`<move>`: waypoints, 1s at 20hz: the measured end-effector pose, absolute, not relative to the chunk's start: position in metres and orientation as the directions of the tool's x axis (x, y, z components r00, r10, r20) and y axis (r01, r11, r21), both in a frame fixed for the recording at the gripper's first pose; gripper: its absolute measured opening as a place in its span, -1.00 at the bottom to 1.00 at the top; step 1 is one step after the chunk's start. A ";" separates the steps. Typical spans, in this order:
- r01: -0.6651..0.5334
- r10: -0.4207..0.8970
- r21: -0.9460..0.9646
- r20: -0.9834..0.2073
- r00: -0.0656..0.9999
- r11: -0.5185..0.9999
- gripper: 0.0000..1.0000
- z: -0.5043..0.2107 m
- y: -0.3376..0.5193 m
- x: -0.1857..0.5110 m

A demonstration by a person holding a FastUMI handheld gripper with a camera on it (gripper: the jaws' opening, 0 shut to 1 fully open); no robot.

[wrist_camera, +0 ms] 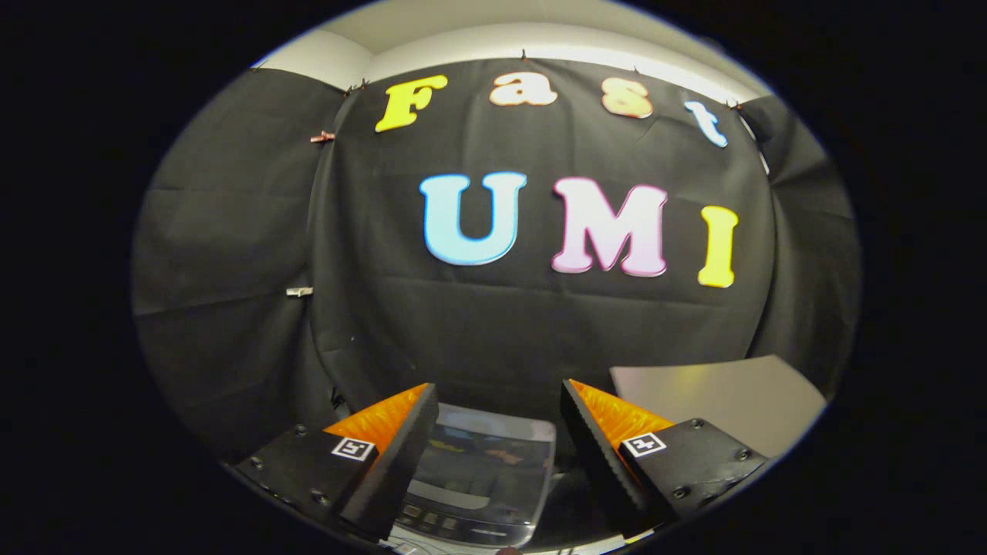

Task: Put the clothes into the washing machine and then close the washing machine lid.

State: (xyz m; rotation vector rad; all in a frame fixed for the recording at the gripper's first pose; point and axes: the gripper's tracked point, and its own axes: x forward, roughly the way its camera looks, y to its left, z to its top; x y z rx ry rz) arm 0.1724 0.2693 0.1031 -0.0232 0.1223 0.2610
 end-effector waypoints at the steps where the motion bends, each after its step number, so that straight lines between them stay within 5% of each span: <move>1: -0.246 0.243 -0.019 -0.098 0.965 0.969 1.00 0.111 0.250 0.164; 11: -0.085 0.085 -0.058 -0.002 0.996 0.995 1.00 0.105 0.048 0.092; 20: -0.063 0.064 -0.041 0.022 0.998 0.997 1.00 0.083 0.011 0.081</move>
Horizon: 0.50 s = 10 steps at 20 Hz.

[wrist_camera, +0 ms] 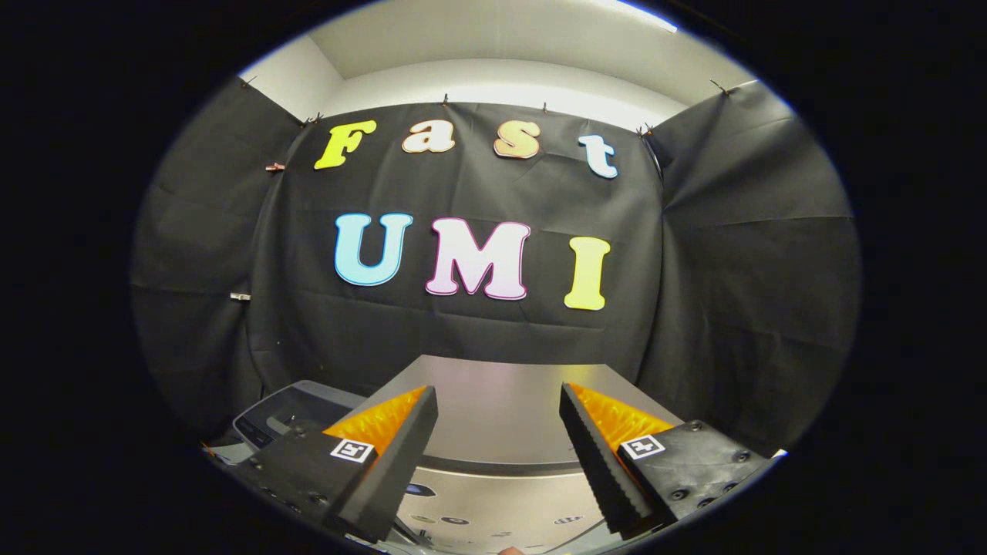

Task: Put the clothes into the washing machine and then close the washing machine lid.

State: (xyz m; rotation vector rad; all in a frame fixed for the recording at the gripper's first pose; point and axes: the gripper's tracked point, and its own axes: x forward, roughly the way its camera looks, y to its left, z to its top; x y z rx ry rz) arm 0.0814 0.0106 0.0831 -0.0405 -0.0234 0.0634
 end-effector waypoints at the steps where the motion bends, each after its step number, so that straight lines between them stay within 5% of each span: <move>1: -0.065 0.066 -0.034 0.024 0.998 0.997 1.00 0.083 0.011 0.082; 10: -0.047 0.047 0.012 0.009 0.999 0.999 1.00 0.069 0.007 0.085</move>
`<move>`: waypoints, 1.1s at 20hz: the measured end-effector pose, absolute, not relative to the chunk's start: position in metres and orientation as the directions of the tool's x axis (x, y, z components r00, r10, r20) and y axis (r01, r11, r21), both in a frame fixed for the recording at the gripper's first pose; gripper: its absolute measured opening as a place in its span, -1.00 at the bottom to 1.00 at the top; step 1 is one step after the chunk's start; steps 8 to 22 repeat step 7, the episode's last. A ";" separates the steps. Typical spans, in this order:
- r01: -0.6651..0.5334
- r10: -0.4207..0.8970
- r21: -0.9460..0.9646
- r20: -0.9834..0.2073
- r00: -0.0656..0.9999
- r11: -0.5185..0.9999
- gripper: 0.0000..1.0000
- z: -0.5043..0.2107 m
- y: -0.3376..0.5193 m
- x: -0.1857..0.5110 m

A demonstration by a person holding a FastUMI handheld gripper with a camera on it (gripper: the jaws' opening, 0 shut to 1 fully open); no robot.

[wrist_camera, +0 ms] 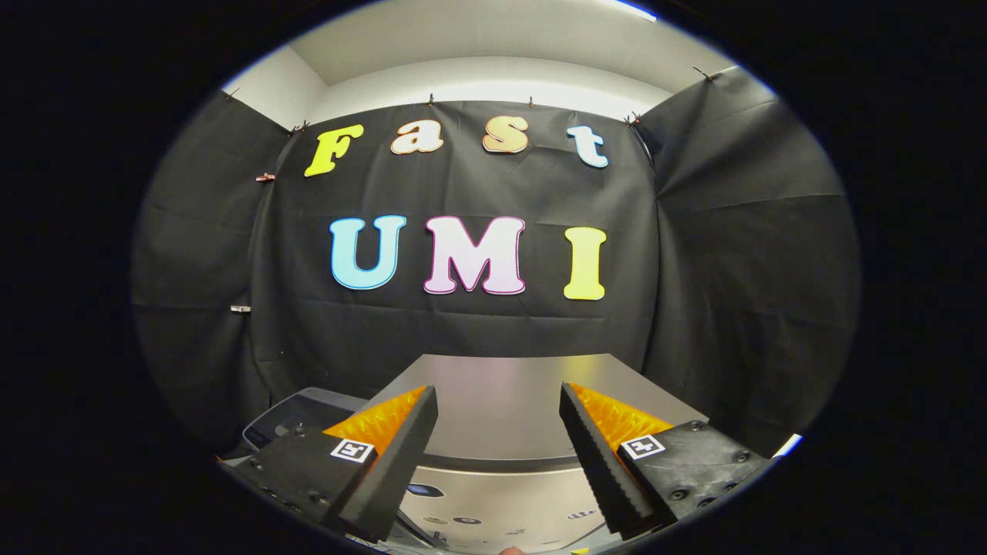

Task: Put the clothes into the washing machine and then close the washing machine lid.

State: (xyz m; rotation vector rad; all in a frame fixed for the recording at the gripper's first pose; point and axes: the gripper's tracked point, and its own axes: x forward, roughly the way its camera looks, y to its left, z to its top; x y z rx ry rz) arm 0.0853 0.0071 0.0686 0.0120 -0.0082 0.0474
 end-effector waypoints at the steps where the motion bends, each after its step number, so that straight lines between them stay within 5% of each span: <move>1: -0.049 0.049 0.009 0.009 0.999 0.999 1.00 0.066 0.008 0.085; 22: -0.051 0.051 0.023 0.016 0.999 0.998 1.00 0.069 0.010 0.083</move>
